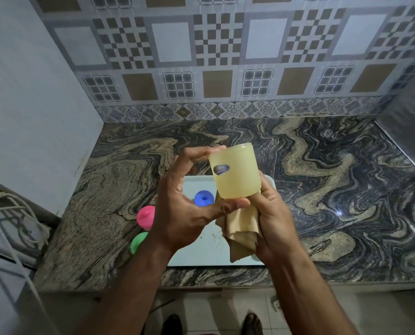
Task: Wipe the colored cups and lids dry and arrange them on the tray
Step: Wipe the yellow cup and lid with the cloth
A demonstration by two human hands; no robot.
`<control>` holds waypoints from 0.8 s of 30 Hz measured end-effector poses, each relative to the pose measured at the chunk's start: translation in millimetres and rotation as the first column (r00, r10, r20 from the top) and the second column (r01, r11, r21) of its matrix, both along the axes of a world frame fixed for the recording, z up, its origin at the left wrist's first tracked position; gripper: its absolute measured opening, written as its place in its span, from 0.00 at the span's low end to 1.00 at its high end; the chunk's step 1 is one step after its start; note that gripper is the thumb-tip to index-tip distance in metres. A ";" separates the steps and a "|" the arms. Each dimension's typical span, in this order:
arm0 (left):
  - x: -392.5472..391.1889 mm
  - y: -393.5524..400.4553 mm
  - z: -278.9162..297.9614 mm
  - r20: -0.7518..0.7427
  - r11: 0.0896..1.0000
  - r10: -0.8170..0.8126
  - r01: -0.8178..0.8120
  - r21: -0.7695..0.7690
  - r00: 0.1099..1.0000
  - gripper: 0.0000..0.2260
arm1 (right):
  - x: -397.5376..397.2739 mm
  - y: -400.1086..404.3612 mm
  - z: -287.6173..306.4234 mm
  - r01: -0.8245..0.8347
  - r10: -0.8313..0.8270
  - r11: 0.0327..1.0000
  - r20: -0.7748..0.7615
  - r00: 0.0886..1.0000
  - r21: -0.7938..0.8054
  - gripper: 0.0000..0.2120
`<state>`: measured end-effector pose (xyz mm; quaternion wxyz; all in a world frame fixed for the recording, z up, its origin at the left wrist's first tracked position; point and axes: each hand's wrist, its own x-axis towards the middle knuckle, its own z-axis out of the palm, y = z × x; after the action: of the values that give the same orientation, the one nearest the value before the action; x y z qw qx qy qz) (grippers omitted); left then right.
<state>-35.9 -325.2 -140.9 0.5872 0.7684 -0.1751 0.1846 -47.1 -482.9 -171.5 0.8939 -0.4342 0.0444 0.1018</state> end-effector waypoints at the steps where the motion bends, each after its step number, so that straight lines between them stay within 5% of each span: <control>1: 0.1 0.0 -1.3 -0.002 1.000 0.013 -0.013 -0.010 1.000 0.32 | -1.6 0.3 -0.9 -0.010 0.010 1.000 0.000 1.000 -0.018 0.14; 8: -0.7 -0.4 -16.2 -0.046 0.995 0.088 -0.090 -0.051 0.995 0.32 | -16.6 -0.9 0.6 -0.091 0.092 0.996 0.032 0.995 -0.022 0.13; 14: 2.4 2.4 -19.4 -0.216 0.937 0.079 -0.147 -0.317 0.973 0.33 | -24.9 -7.9 -1.3 -0.108 0.111 0.990 0.030 0.993 -0.088 0.09; 18: 4.7 14.1 -23.0 -0.329 0.883 -0.029 -0.130 -0.452 0.944 0.37 | -25.7 -11.3 0.2 0.037 -0.030 0.985 0.040 0.999 -0.168 0.10; 24: -1.1 20.9 -35.0 -0.402 0.940 -0.150 0.004 -0.341 0.903 0.38 | -7.7 -18.1 -6.4 0.359 -0.239 0.817 0.301 0.923 -0.451 0.10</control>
<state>-37.0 -304.3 -175.9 0.7388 0.6724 -0.0410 0.0173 -54.8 -501.1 -177.9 0.7552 -0.6459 0.0329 -0.1068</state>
